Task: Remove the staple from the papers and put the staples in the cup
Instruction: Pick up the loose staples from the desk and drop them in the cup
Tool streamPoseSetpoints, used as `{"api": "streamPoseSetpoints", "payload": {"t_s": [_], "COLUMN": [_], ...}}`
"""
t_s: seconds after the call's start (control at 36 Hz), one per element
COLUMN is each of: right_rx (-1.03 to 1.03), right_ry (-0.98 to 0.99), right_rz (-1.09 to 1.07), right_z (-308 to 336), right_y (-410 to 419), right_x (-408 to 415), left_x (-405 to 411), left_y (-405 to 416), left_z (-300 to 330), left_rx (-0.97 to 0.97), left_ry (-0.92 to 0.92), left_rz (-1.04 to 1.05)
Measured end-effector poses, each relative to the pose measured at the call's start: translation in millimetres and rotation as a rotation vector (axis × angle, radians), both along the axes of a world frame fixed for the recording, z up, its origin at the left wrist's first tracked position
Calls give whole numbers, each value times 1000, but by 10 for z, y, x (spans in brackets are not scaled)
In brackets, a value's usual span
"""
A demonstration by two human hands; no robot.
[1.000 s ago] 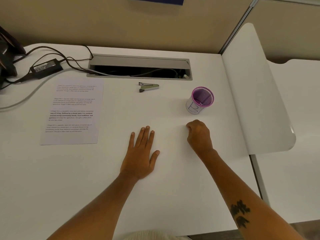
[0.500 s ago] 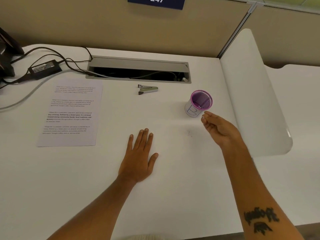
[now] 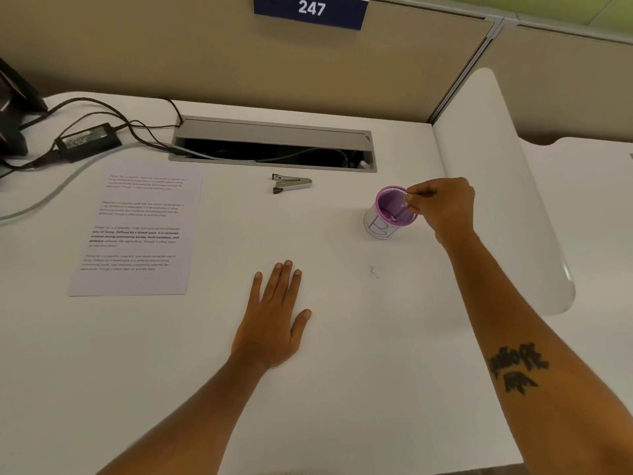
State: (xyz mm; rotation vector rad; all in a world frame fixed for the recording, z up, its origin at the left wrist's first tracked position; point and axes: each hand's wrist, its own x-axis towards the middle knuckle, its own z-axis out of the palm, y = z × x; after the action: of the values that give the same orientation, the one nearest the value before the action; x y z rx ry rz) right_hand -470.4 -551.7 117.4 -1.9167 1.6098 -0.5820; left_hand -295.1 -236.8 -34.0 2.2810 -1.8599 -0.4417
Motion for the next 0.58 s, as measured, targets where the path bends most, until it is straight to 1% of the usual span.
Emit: {"api": "streamPoseSetpoints", "payload": {"t_s": [0.06,0.19,0.33,0.44,0.58], "right_rx": [-58,-113,-168,-136,-155], "right_ry": [80,140,141,159,136], "right_rz": [63,131,102,154,112], "right_z": [3,1,-6,-25,-43], "right_y": [7,21,23,28,72], "right_x": [16,35,52,51,28], "left_x": [0,2,2,1,-6], "left_y": [-1,1,-1,-2,-3], "left_z": [-3,-4,8,6,14], "left_rx": [-5,-8,4,2,9], "left_ry": [4,5,-3,4,-7], "left_rz": [1,0,-1,1,1]}}
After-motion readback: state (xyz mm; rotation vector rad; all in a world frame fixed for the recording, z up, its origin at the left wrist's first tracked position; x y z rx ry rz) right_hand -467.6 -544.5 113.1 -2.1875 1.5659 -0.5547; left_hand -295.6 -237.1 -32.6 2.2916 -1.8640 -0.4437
